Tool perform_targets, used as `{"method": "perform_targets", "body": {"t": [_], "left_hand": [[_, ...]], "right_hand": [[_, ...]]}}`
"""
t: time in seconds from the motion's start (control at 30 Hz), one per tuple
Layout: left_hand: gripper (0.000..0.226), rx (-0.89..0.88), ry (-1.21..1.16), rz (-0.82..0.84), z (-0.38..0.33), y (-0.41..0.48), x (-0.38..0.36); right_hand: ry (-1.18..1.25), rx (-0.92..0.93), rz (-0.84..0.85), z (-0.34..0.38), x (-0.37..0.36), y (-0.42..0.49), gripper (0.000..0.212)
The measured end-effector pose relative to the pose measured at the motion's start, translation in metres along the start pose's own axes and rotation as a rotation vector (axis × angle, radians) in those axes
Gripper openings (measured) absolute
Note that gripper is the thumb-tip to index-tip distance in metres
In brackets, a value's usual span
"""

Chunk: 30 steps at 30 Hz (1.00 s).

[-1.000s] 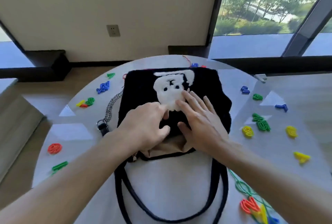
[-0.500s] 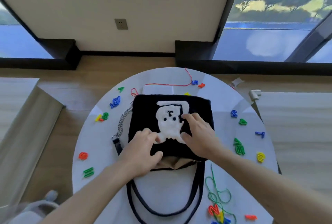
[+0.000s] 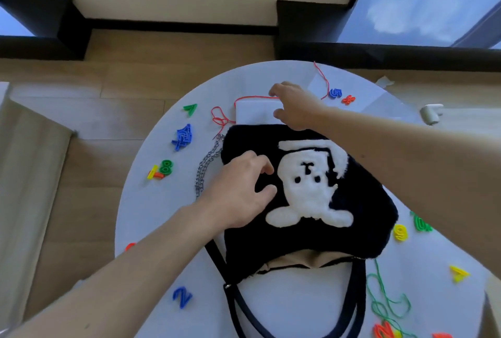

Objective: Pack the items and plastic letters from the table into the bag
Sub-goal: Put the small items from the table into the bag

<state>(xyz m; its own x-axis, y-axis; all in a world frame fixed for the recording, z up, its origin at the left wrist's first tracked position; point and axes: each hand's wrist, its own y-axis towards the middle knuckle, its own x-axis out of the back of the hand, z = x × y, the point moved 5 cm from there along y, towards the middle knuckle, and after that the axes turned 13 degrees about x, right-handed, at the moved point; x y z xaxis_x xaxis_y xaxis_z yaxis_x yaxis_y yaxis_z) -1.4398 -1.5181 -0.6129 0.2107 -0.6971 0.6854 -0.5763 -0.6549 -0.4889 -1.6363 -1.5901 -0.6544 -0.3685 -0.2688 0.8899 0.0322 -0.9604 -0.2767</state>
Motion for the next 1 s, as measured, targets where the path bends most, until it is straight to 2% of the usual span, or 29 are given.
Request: {"method": "perform_targets", "body": {"t": [0.1,0.17,0.33,0.43,0.57,0.7,0.8,0.87,1.0], "left_hand": [[0.032,-0.006,-0.013,0.017,0.012,0.011,0.002],[0.032,-0.014,-0.023,0.015,0.019,0.017,0.002],[0.033,-0.044,-0.036,0.036,0.023,0.021,-0.004],[0.032,-0.062,-0.032,0.046,0.022,0.021,-0.005],[0.030,-0.063,0.000,0.033,0.015,0.014,-0.010],[0.030,-0.203,0.204,-0.183,-0.011,-0.011,-0.022],[0.036,-0.377,0.300,-0.222,-0.029,-0.038,-0.049],[0.042,-0.448,0.420,-0.207,-0.034,-0.049,-0.073],[0.056,-0.327,0.719,-0.172,-0.024,-0.047,-0.105]], "right_hand": [[-0.147,0.036,0.170,-0.002,-0.021,0.023,0.064],[-0.197,0.049,0.219,-0.004,-0.031,0.033,0.067],[-0.271,0.049,0.219,-0.007,-0.037,0.045,0.076],[-0.273,0.068,0.175,-0.004,-0.035,0.046,0.065],[-0.180,0.130,-0.028,0.004,-0.020,0.034,0.027],[-0.054,0.123,-0.370,0.020,0.020,-0.006,0.032],[0.161,0.017,-0.658,0.033,0.051,-0.062,0.028],[0.371,-0.076,-0.775,0.036,0.058,-0.114,0.025],[0.849,-0.373,-0.919,0.029,0.019,-0.232,0.014]]}}
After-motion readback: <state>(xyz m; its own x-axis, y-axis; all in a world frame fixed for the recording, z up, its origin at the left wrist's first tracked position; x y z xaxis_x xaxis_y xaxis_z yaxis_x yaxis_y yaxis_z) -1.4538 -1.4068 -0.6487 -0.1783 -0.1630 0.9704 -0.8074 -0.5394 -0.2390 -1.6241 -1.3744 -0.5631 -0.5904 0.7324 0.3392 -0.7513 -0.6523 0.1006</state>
